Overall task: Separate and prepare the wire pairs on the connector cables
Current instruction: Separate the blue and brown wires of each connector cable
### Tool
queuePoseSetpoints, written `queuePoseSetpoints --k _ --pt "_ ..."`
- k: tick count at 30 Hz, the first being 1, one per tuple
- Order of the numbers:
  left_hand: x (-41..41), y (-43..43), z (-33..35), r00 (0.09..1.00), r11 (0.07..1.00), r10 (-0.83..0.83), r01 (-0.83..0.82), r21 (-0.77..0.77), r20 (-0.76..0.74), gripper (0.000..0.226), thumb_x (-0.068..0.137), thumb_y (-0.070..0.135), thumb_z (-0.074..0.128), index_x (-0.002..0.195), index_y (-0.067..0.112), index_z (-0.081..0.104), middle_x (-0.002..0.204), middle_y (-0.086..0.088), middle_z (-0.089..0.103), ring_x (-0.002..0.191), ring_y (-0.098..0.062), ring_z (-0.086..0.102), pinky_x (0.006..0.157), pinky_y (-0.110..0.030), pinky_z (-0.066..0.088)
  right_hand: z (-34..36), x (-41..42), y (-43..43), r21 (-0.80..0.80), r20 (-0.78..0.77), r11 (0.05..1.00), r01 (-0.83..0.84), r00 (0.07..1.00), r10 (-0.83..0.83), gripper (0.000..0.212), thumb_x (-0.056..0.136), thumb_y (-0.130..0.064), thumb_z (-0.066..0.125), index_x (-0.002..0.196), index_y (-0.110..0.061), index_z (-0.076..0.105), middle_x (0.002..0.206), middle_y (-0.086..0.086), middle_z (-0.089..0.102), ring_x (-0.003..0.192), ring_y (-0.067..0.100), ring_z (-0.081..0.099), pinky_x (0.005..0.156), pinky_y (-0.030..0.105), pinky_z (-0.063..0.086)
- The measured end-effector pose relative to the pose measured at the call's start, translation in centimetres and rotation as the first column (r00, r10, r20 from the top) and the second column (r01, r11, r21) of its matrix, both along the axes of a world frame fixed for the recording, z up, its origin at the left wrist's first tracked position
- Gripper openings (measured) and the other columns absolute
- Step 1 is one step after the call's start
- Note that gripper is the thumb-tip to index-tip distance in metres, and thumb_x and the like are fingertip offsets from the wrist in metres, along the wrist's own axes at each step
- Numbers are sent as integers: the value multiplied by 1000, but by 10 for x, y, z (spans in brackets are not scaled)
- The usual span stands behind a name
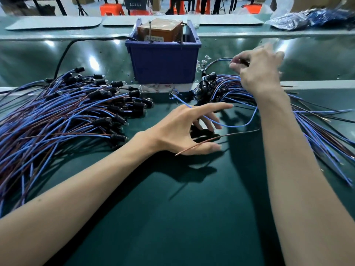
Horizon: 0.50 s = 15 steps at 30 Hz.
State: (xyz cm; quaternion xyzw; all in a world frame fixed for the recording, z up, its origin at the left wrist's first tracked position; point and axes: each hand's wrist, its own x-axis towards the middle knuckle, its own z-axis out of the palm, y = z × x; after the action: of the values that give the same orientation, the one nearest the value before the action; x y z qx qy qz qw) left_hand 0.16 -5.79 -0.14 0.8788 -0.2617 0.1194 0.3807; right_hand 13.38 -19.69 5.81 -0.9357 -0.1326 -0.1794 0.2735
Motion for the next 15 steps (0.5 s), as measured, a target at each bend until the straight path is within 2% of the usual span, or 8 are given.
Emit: queuePoseSetpoints --k 2,5,7,10,12,13,14,15 --pt "0 1 0 1000 999 -7 8 -51 4 94 67 56 75 143 20 33 96 -2 70 76 -12 66 69 -25 53 -4 1 0 9 24 1000 -21 999 21 19 92 -27 64 109 -27 72 119 5 47 122 28 44 99 38 39" --pt "2 4 1 996 979 -46 31 -199 -72 106 65 74 63 146 21 22 101 -9 66 71 -23 66 65 -31 53 -7 2 3 67 76 987 -149 987 144 24 88 -12 67 111 -18 73 104 2 46 106 23 57 95 25 42" --pt "4 5 1 990 963 -58 22 -269 -126 111 63 81 57 148 21 17 115 -11 58 81 -26 68 68 -37 53 -9 2 6 40 92 979 -198 977 194 26 87 -7 67 111 -15 73 109 8 55 104 22 58 92 21 42" --pt "6 7 -1 995 942 -16 -18 -336 -97 115 64 91 39 150 19 16 123 -10 52 87 -24 69 72 -40 54 -13 3 12 2 38 958 -288 957 288 30 86 0 65 113 -10 71 118 13 58 103 21 58 88 12 39" --pt "6 8 0 997 913 58 -72 -403 -48 98 71 88 32 146 26 27 121 -12 55 80 -23 70 67 -37 55 -14 3 12 -6 -16 947 -323 946 322 35 85 5 62 116 -9 70 117 13 59 97 18 58 87 12 40" --pt "6 9 0 993 886 108 -114 -450 -39 79 77 84 30 140 36 35 118 -13 58 74 -24 71 65 -36 55 -15 3 12 -10 -37 943 -334 942 333 38 84 7 61 118 -9 69 116 13 61 96 19 59 87 13 41" --pt "6 8 1 985 851 166 -169 -497 -51 58 84 76 31 132 43 41 111 -14 62 68 -24 70 62 -35 55 -15 2 11 -10 -48 939 -344 938 344 41 83 7 59 120 -9 67 114 13 63 95 21 61 86 13 41" --pt "7 8 1 971 818 223 -234 -526 -85 43 92 62 32 127 41 46 97 -12 66 60 -24 68 58 -34 53 -15 1 10 -2 -53 935 -355 933 355 44 81 8 56 120 -9 67 112 13 64 93 21 63 85 13 42"
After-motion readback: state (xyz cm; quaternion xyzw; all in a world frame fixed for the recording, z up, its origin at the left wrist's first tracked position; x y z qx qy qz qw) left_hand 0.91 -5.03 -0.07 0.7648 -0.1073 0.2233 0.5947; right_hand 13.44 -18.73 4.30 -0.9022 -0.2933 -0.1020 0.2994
